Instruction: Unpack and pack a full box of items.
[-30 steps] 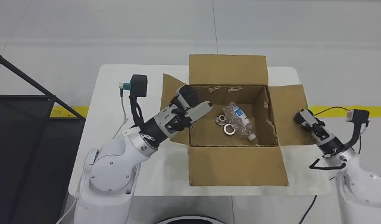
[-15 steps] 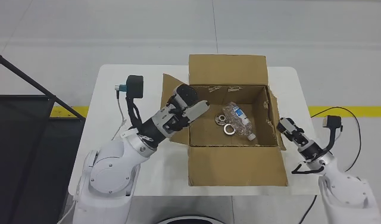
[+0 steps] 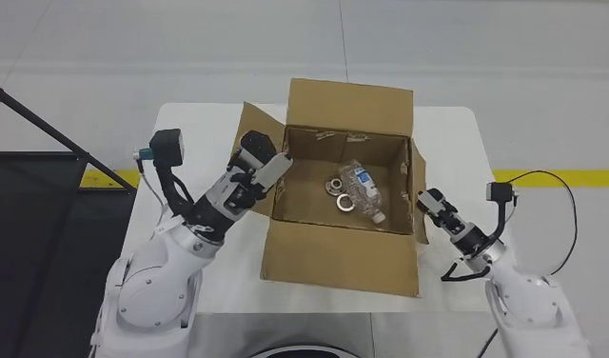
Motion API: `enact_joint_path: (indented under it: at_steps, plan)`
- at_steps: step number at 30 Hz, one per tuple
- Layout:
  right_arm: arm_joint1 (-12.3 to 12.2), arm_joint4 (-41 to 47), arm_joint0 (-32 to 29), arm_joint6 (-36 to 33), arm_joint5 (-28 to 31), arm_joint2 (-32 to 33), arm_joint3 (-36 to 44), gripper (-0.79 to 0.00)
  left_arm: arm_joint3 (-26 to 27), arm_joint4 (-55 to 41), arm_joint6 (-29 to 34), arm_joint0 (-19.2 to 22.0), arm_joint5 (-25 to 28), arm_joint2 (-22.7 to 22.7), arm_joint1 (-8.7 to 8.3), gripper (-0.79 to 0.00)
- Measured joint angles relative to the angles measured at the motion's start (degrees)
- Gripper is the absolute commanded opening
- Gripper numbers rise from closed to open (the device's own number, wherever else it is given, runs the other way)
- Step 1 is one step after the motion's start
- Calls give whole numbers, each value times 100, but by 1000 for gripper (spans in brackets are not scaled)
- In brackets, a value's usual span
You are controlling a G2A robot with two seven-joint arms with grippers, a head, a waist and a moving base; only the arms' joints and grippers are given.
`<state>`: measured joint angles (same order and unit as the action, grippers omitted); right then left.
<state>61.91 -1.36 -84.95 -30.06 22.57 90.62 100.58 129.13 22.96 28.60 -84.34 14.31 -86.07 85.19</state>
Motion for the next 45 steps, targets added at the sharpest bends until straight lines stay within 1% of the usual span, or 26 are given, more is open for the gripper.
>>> enact_joint_path:
  at_steps: [4, 8, 11, 15, 21, 24, 30, 34, 37, 39, 42, 45]
  plan:
    - [21, -162, 119, 161, -120, -155, 42, 0, 166, -94, 4, -187, 63, -168, -45, 0]
    - [44, -675, 256, 406, -317, -357, 78, 0, 306, -187, -12, -380, 156, -300, -86, 0]
    - [69, -870, 371, 546, -439, -570, 73, 0, 397, -263, -30, -528, 230, -412, -118, 0]
    - [116, -1273, 504, 954, -613, -801, 64, 0, 506, -369, -46, -727, 337, -555, -160, 0]
    - [184, -1542, 701, 1506, -760, -1044, -2, 0, 552, -497, -120, -975, 571, -689, -215, 0]
    - [220, -1564, 866, 1578, -820, -1200, -99, 0, 551, -546, -190, -1072, 686, -726, -238, 0]
    - [287, -1547, 1205, 1482, -876, -1536, -330, 0, 551, -614, -382, -1305, 845, -840, -280, 0]
    - [314, -1539, 1318, 1544, -874, -1593, -383, 0, 551, -677, -467, -1429, 945, -887, -307, 0]
    - [315, -1396, 1267, 1625, -741, -1478, -131, 0, 551, -707, -503, -1494, 1004, -907, -328, 0]
    - [296, -1351, 1173, 1537, -640, -1357, 235, 0, 551, -722, -609, -1538, 1039, -975, -339, 0]
    - [264, -1418, 1109, 1146, -624, -1276, 901, 0, 551, -834, -927, -1659, 900, -1143, -342, 0]
    - [255, -1510, 1219, 648, -745, -1411, 1463, 0, 551, -961, -1210, -1774, 881, -1364, -348, 0]
